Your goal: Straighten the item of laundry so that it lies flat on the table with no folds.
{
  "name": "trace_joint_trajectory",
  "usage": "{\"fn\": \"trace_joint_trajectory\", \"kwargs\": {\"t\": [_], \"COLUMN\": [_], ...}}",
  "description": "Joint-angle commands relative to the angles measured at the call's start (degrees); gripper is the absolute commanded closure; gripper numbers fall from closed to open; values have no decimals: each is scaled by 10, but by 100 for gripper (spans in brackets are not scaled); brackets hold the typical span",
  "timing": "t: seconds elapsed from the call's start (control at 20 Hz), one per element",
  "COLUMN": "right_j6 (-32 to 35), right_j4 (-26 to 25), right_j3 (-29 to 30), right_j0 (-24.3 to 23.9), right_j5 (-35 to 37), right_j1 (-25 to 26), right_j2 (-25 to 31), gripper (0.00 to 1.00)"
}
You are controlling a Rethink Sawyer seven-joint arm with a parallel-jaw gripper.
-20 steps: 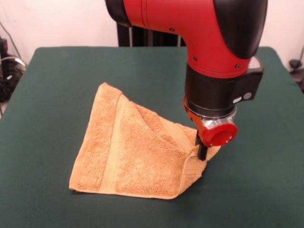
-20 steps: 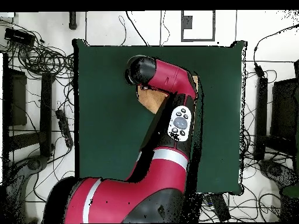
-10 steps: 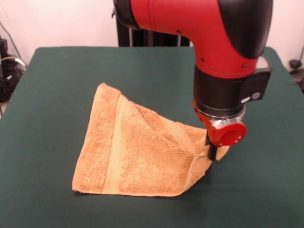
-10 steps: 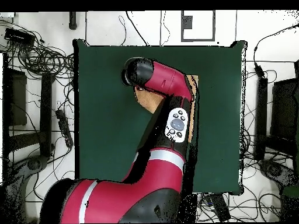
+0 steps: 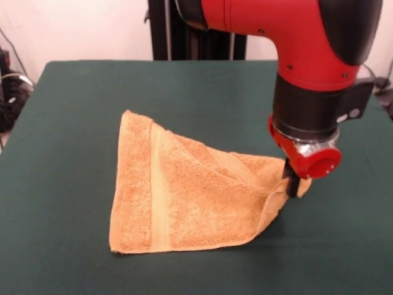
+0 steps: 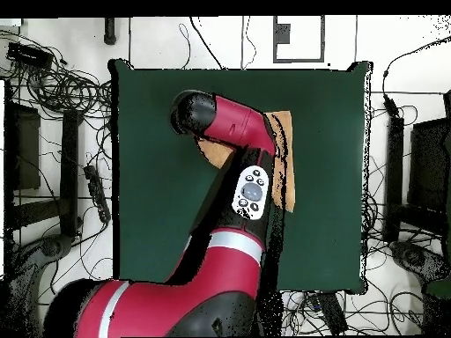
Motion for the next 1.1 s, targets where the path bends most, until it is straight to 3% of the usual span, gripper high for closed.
{"fn": "trace_joint_trajectory", "kwargs": {"t": [0.05, 0.25, 0.55, 0.85, 1.1], "right_j6": [55, 15, -28, -8, -3], "right_j4": [0, -15, -67, -156, -213], "right_j3": [242, 342, 502, 581, 613], "right_j0": [-10, -31, -111, -180, -217], "right_j5": [-109, -185, -308, -395, -403], "right_j1": [-102, -171, -255, -276, -297], "right_j2": [43, 64, 135, 174, 173], "gripper": [100, 100, 100, 100, 100]}}
